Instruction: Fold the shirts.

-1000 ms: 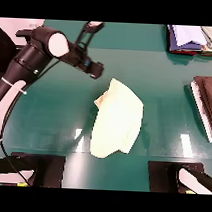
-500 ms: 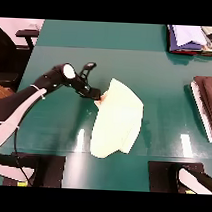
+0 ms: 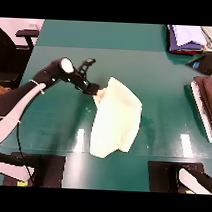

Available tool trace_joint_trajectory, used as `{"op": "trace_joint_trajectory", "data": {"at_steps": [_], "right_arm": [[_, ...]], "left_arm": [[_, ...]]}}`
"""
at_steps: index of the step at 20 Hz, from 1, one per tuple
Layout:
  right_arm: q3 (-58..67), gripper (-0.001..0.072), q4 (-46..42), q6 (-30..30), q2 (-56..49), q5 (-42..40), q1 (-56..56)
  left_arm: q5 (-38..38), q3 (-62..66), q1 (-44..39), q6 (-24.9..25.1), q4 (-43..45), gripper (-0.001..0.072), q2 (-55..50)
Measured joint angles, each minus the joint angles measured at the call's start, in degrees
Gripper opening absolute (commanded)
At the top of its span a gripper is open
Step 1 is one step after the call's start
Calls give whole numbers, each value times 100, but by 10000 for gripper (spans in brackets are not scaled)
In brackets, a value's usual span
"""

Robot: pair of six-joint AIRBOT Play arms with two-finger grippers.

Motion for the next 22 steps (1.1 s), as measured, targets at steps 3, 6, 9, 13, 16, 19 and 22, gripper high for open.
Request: {"op": "trace_joint_trajectory", "data": {"at_steps": [3,6,9,13,16,19,22], "right_arm": [[-1257,370,-2,52,149,-22,24],[-2573,386,42,118,210,-190,393],[-3576,386,479,157,201,-767,1259],[-4144,387,1381,179,-356,-1803,2723],[-4004,384,1797,184,-981,-2326,3604],[-3589,200,2013,181,-1600,-2573,4164],[-3152,16,1982,184,-1993,-2732,4325]], "left_arm": [[-59,175,308,9,251,27,308],[-186,238,490,13,568,28,476],[-258,262,544,15,752,28,540],[-297,271,573,17,874,28,564],[-356,273,581,15,986,28,570],[-455,273,581,17,1178,28,570],[-555,273,584,17,1434,28,570]]}}
